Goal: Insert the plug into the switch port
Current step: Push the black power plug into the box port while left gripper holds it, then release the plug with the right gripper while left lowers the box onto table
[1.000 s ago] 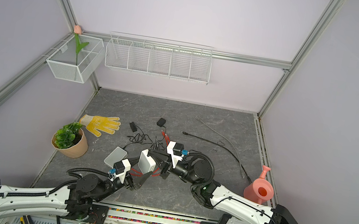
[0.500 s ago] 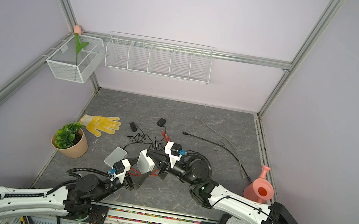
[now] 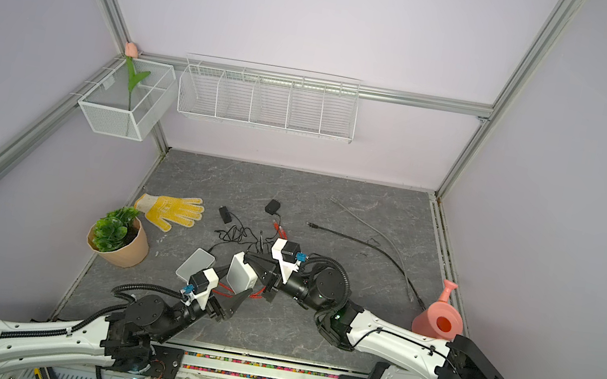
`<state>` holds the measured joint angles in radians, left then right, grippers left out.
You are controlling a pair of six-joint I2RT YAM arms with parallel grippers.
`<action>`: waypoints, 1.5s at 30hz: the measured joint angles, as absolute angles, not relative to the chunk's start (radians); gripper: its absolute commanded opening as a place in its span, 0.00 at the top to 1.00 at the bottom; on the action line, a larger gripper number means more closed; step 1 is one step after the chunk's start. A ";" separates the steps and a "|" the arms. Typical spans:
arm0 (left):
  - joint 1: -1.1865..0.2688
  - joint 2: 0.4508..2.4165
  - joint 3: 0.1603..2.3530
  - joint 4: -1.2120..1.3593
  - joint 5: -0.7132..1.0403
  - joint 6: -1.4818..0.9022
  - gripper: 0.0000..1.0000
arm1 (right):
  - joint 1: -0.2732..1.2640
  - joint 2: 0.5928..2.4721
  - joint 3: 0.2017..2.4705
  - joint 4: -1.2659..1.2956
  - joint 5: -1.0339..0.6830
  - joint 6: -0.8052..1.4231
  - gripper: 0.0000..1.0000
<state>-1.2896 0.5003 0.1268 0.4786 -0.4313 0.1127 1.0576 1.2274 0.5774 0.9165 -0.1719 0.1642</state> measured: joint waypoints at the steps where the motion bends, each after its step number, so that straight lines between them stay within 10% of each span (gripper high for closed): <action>1: -1.290 0.497 0.128 0.468 -0.441 0.110 1.00 | 1.059 1.237 0.582 0.915 -0.169 0.162 0.93; 7: -1.290 0.496 0.133 0.435 -0.485 0.098 1.00 | 1.066 1.260 0.601 0.901 -0.141 0.152 0.91; 13: -1.268 0.539 0.162 0.449 -0.521 0.088 1.00 | 1.074 1.145 0.611 0.646 -0.093 0.123 0.51; 21: -1.065 0.836 0.390 0.431 -0.459 -0.073 1.00 | 1.058 0.839 0.616 0.167 0.041 0.111 0.34; 35: -0.900 1.664 0.951 0.082 -0.126 -0.338 1.00 | 0.361 1.150 0.892 -0.295 0.001 0.078 0.41; 45: -0.892 1.999 1.212 -0.022 0.081 -0.412 1.00 | 0.305 1.491 1.178 -0.386 -0.087 -0.036 0.41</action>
